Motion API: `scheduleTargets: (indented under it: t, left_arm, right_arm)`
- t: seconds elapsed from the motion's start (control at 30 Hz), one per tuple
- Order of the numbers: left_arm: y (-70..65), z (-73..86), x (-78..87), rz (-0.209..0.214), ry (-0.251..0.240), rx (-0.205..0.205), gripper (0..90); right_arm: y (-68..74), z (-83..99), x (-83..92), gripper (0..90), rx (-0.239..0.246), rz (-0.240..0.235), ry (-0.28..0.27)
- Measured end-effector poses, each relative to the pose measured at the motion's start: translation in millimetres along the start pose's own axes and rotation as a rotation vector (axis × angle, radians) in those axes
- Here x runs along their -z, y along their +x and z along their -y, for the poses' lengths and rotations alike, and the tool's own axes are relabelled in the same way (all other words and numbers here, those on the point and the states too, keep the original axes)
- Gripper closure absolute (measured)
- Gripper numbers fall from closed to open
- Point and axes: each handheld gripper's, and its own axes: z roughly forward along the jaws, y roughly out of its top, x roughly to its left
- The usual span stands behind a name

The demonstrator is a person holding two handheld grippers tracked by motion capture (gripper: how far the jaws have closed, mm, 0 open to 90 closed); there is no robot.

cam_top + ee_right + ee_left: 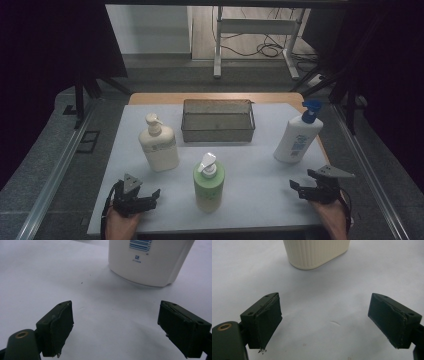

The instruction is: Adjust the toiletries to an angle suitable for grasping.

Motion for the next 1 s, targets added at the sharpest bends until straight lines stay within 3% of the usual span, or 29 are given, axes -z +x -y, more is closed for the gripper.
scheduleTargets:
  t: [1.0]
  left_arm:
    - [0.8, 0.4, 4.0, -0.044, 0.001, -0.019, 12.5]
  right_arm:
    - [2.0, -1.3, -2.5, 13.9, 0.023, -0.003, 0.019]
